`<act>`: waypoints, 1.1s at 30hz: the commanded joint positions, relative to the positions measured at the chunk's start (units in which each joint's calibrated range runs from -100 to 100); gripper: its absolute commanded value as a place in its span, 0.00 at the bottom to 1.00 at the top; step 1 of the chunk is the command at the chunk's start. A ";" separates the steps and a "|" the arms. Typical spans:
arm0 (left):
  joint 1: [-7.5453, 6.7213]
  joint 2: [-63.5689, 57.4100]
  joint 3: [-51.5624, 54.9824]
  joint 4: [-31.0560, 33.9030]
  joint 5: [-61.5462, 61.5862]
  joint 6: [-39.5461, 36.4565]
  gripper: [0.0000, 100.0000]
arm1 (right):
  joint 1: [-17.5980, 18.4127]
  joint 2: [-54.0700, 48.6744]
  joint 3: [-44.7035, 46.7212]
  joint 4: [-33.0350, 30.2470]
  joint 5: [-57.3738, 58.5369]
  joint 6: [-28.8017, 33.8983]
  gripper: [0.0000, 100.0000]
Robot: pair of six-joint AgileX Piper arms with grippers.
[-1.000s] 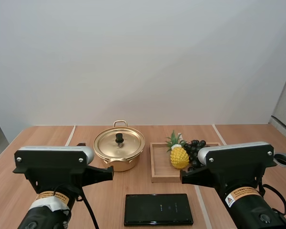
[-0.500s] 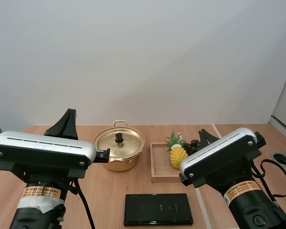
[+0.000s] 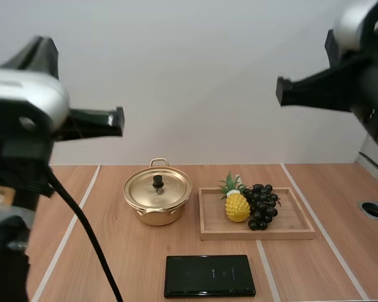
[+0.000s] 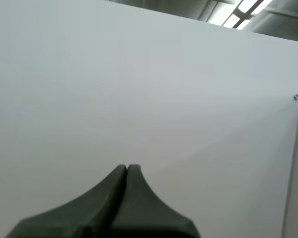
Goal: Open the pot, put the grape inside, and close it
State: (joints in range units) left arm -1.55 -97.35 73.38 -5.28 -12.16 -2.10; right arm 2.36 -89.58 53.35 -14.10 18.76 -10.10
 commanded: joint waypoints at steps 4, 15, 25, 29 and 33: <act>-0.24 16.63 -29.02 -3.91 14.07 -1.17 0.00 | -0.17 16.96 -24.48 0.91 25.42 3.56 0.00; -0.24 41.69 -60.06 -2.76 50.23 -1.17 0.00 | -0.17 40.16 -53.04 0.91 63.99 4.94 0.00; -0.24 58.81 -67.27 1.15 76.61 -1.17 0.00 | -0.17 55.61 -56.07 0.91 81.24 6.02 0.00; -0.24 64.33 -67.27 1.15 86.57 -1.57 0.00 | -0.17 60.04 -55.94 0.91 81.24 6.02 0.00; -0.24 69.24 -67.27 1.15 93.64 -1.86 0.00 | -0.17 62.81 -55.94 0.91 81.24 6.02 0.00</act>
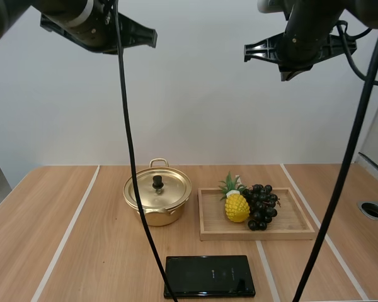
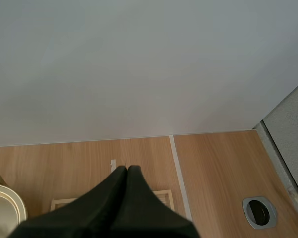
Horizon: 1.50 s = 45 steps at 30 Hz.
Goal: Open the pot, put the grape inside, and close it
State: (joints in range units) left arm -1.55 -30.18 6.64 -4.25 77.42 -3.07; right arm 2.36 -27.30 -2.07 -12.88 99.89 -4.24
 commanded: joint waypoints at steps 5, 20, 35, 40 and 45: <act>-0.24 6.88 -0.53 0.13 7.92 -0.89 0.00 | -0.17 1.89 0.86 1.06 0.11 0.16 0.00; -0.24 14.76 -0.15 0.13 20.00 -0.98 0.00 | -0.17 2.01 19.83 2.09 0.11 0.07 0.00; -0.24 14.85 -0.15 1.00 21.87 -2.07 0.31 | -0.17 2.01 20.29 -3.05 0.11 0.88 0.01; -0.24 14.85 -0.15 1.26 21.87 -0.30 1.00 | -0.17 2.01 20.29 -6.57 0.11 1.31 0.68; -0.24 14.85 -0.15 1.39 22.58 1.89 1.00 | -0.17 2.01 20.29 -6.30 0.11 2.02 1.00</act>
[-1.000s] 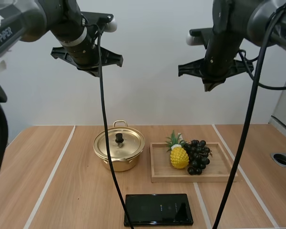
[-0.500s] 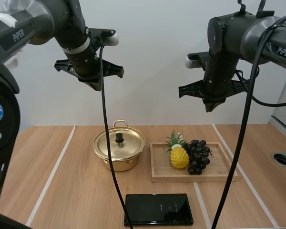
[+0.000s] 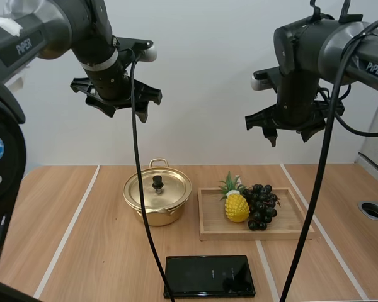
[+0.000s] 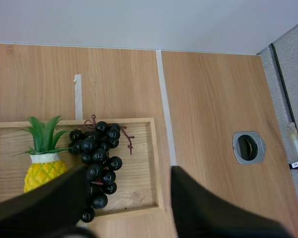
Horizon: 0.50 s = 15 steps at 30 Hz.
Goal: Open the pot, put the grape inside, and close it
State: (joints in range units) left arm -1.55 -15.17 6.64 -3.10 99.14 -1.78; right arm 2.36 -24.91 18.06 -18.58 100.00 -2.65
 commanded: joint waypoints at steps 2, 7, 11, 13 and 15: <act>-0.24 -0.16 -0.15 0.24 0.86 0.60 1.00 | -0.17 -0.39 0.16 -0.56 0.00 0.44 1.00; -0.24 -0.16 0.39 0.11 -0.98 0.70 1.00 | -0.17 -0.39 0.16 -0.36 0.00 0.44 1.00; -0.24 0.14 4.59 -2.14 -4.18 3.27 1.00 | -0.17 -0.39 0.16 -0.21 0.00 0.44 1.00; -0.24 0.49 7.20 -4.20 -5.06 5.59 1.00 | -0.17 -0.39 0.16 -0.21 0.00 0.44 1.00; -0.24 0.92 9.94 -6.77 -6.85 7.94 1.00 | -0.17 -0.39 0.16 -0.21 0.00 0.44 1.00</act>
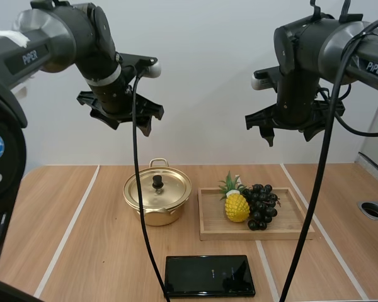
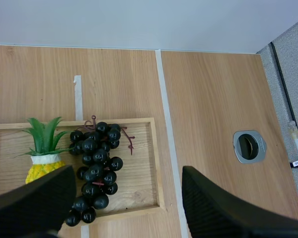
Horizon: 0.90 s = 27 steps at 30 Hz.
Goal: Open the pot, put the grape inside, and close it
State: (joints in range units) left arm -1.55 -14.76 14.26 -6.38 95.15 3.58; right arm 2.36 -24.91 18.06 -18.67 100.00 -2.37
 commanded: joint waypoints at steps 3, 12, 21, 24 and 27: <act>-0.24 1.27 5.64 -7.42 -5.66 5.36 1.00 | -0.17 -0.39 0.16 -0.12 0.00 0.15 1.00; -0.24 6.04 9.44 -10.34 -9.07 9.92 1.00 | -0.17 -0.39 0.16 -0.12 0.00 0.15 1.00; -0.24 10.11 9.44 -10.62 -12.58 12.87 1.00 | -0.17 -0.39 0.16 -0.12 0.00 0.15 1.00; -0.24 11.22 9.44 -11.27 -12.42 13.98 1.00 | -0.17 -0.39 0.16 -0.12 0.00 0.15 1.00; -0.24 12.64 9.44 -12.66 -12.25 15.30 1.00 | -0.17 -0.39 0.16 -0.01 0.00 0.15 1.00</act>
State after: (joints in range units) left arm -1.55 -2.91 23.58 -17.06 83.44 17.49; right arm 2.36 -24.91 18.06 -18.67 100.00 -2.37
